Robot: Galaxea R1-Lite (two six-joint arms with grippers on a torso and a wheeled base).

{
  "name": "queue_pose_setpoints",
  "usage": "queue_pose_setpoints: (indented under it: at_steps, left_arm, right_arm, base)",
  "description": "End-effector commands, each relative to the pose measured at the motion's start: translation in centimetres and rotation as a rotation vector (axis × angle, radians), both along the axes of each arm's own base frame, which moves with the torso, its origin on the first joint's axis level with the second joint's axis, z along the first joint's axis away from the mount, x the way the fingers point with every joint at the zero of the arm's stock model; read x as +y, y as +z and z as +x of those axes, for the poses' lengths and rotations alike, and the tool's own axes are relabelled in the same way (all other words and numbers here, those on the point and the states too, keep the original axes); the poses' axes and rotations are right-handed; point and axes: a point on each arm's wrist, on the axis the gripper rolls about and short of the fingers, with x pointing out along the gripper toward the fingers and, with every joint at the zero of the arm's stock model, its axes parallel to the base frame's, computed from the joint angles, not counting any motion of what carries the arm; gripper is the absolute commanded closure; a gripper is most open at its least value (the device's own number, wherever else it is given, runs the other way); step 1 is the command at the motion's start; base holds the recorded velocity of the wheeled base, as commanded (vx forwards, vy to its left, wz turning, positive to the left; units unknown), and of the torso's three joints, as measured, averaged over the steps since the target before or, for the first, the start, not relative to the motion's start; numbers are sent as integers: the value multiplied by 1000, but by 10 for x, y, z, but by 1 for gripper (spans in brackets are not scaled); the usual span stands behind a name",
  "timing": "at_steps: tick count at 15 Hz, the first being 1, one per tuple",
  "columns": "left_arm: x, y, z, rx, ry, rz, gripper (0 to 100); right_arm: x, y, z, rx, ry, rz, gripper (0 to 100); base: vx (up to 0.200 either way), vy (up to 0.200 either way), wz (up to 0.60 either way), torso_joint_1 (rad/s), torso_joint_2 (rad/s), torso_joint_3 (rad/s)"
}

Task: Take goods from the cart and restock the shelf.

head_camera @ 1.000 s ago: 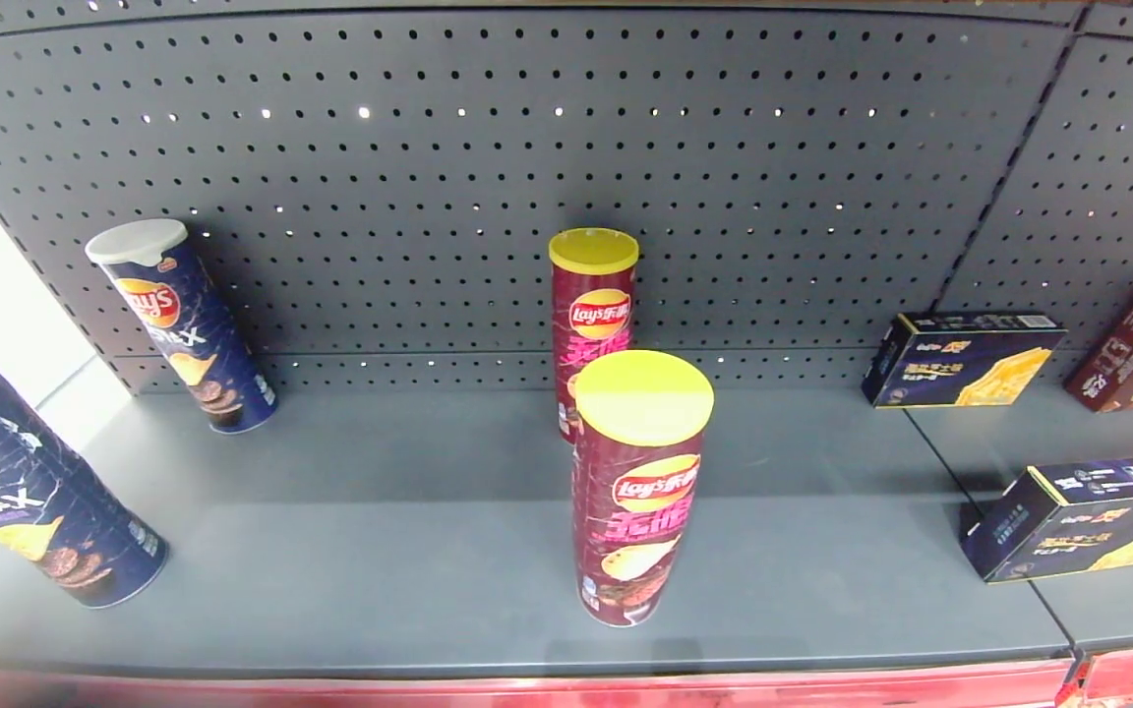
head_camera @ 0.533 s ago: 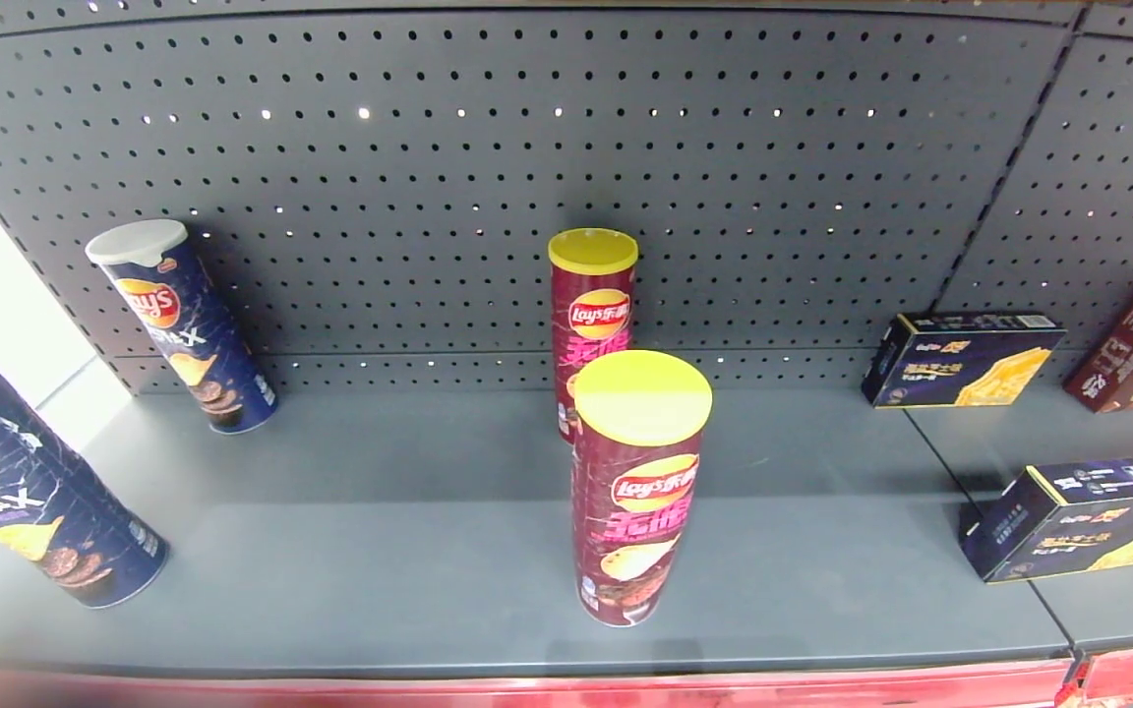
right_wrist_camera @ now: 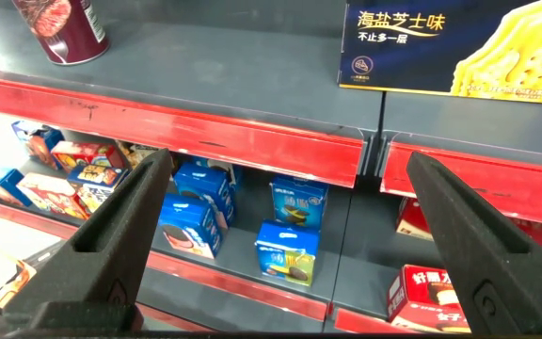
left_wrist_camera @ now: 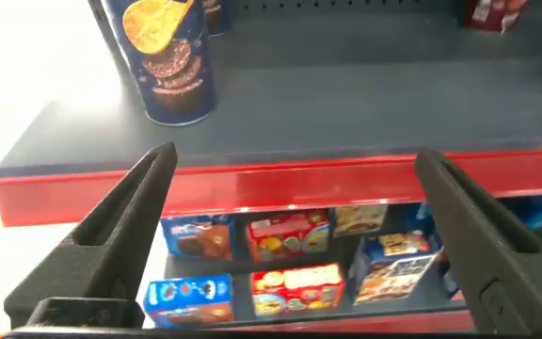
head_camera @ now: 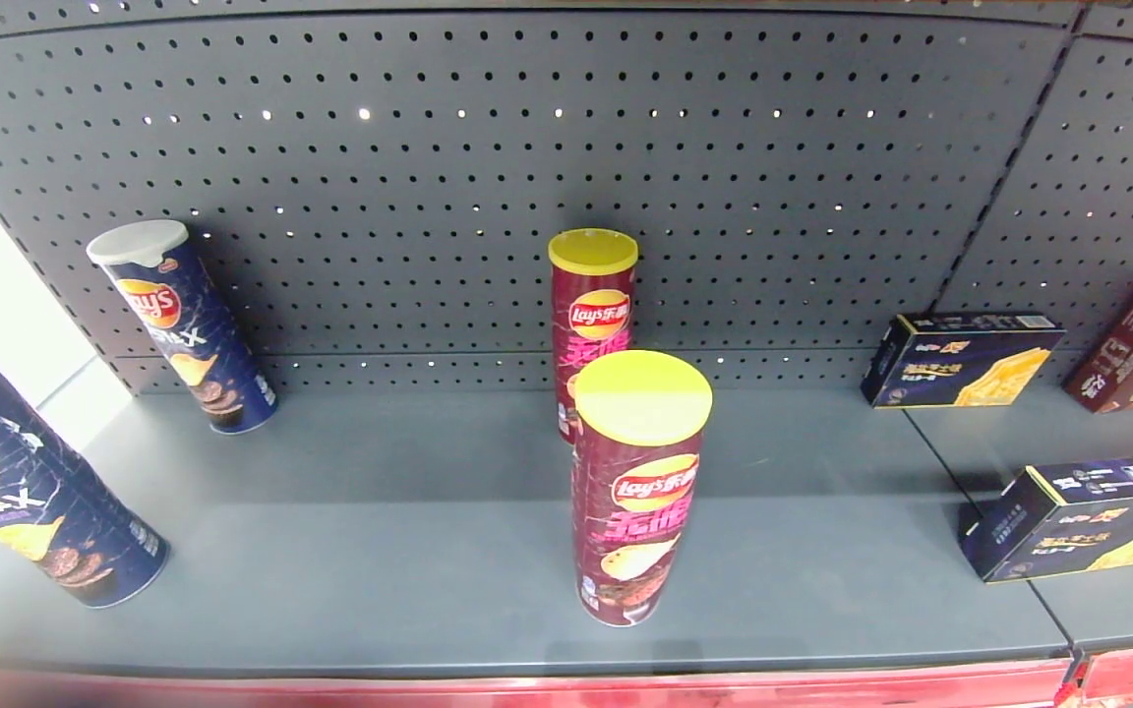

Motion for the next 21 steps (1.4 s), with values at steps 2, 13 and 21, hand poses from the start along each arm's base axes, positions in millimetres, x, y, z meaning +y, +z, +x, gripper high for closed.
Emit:
queue_pose_setpoints:
  at_steps: [2, 13, 21]
  left_arm:
    - [3, -4, 0, 36, 134, -25, 0]
    - [1, -6, 0, 65, 38, 27, 0]
    - [1, -6, 0, 65, 30, 19, 0]
  right_arm:
    - [0, 0, 0, 1, 1, 0, 0]
    - [0, 0, 0, 1, 1, 0, 0]
    - [0, 0, 0, 0, 1, -1, 0]
  base:
    - [0, 0, 0, 0, 0, 0]
    - [0, 0, 0, 0, 0, 0]
    - [0, 0, 0, 0, 0, 0]
